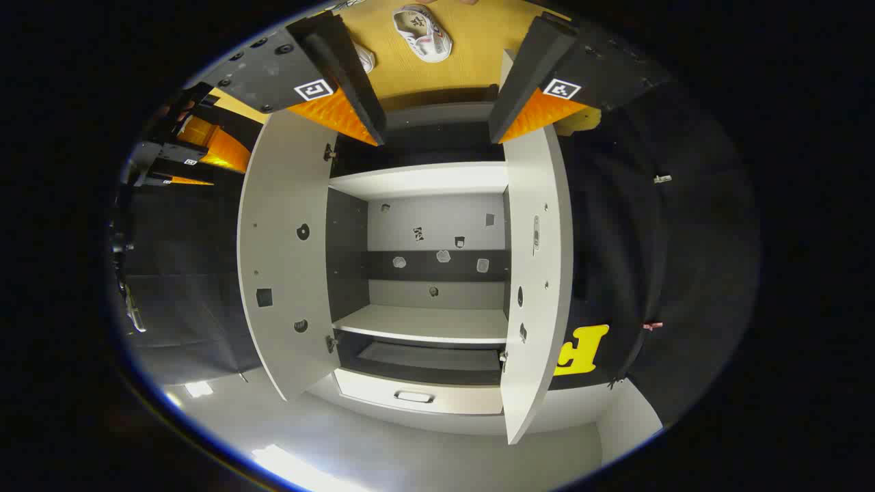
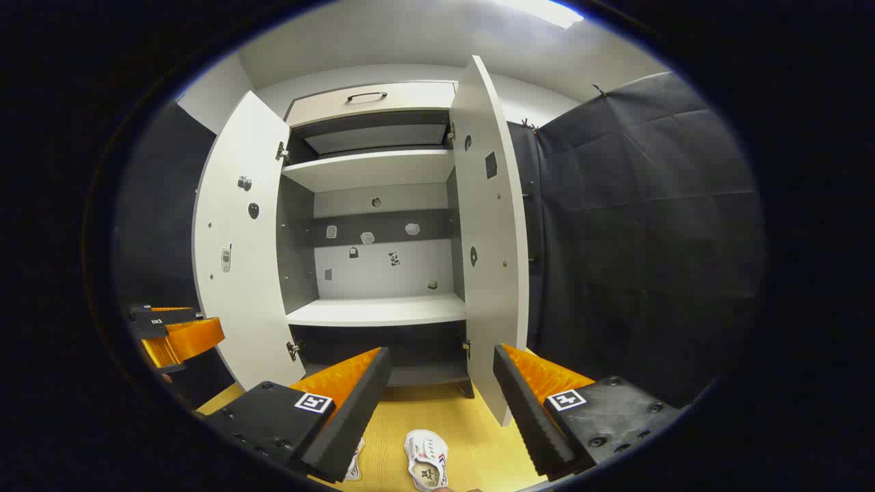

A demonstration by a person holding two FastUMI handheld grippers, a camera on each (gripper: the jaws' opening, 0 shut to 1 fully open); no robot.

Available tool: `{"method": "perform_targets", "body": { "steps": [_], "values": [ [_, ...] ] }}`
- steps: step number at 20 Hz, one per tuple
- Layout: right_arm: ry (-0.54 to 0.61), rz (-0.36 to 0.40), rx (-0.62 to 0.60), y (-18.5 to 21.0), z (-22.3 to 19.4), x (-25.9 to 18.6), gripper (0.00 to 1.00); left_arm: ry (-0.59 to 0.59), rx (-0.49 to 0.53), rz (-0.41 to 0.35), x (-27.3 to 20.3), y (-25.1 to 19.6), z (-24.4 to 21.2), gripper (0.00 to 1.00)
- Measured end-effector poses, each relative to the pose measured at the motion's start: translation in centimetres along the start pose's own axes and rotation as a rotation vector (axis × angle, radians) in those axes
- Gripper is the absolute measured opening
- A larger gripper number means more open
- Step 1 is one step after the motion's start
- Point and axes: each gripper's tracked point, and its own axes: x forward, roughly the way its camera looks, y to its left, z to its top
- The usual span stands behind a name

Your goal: Grab one shoe with the right hand and put it into the shoe cabinet, grab the other shoe with the left hand and put it into the shoe cabinet; then close the right door with the right hand and the left door with the left hand.

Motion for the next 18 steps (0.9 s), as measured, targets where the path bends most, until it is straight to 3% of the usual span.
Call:
{"method": "perform_targets", "body": {
  "steps": [18],
  "values": [
    [0.054, 0.008, -0.043, 1.7, -1.8, -0.4, 0.98, 0.003, 0.003, -0.003, -0.7, 1.1, -2.5, 0.95]
  ]
}}
